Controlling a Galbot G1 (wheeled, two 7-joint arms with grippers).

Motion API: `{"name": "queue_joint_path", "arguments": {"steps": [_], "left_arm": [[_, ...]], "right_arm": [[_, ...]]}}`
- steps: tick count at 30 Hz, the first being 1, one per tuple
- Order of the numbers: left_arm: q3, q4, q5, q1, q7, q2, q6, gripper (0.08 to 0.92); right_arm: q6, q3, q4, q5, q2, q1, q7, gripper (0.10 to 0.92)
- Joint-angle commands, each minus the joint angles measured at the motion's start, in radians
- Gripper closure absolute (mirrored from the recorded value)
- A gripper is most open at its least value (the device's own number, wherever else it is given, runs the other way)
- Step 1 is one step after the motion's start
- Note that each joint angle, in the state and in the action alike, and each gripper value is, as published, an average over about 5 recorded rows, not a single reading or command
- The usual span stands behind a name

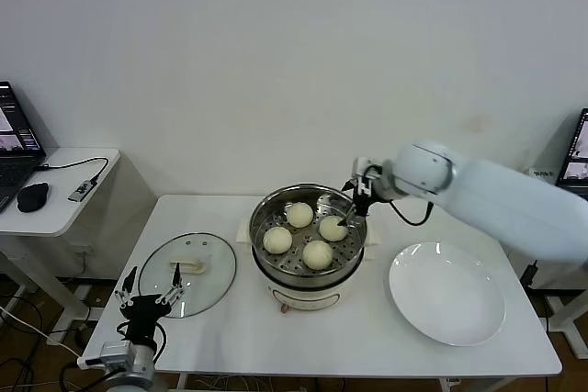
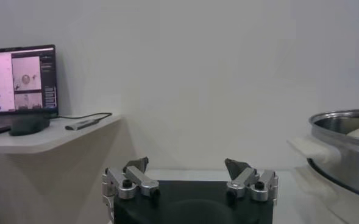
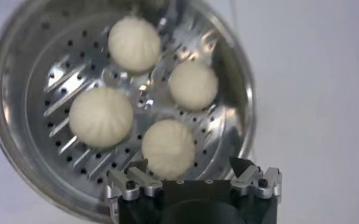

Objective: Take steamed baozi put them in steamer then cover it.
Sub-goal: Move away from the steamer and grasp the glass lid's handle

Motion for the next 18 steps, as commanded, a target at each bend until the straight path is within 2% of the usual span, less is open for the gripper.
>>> {"name": "queue_joint_path", "arguments": {"steps": [1, 6, 12, 18], "left_arm": [[0.013, 0.003, 0.003, -0.006, 0.000, -0.005, 0.000, 0.177], [0.021, 0.004, 0.018, -0.009, -0.006, -0.011, -0.017, 0.177], [0.023, 0.025, 0.103, -0.007, -0.026, -0.008, -0.051, 0.177], [0.022, 0.062, 0.425, 0.015, -0.074, -0.008, -0.056, 0.177]], "right_arm": [[0.366, 0.653, 0.167, -0.040, -0.162, -0.717, 0.453, 0.203], [0.525, 0.957, 0.173, -0.192, -0.040, -1.033, 0.480, 0.203], [0.625, 1.318, 0.206, -0.341, 0.187, -1.320, 0.402, 0.203], [0.737, 1.606, 0.244, -0.425, 0.454, -1.542, 0.275, 0.203]]}}
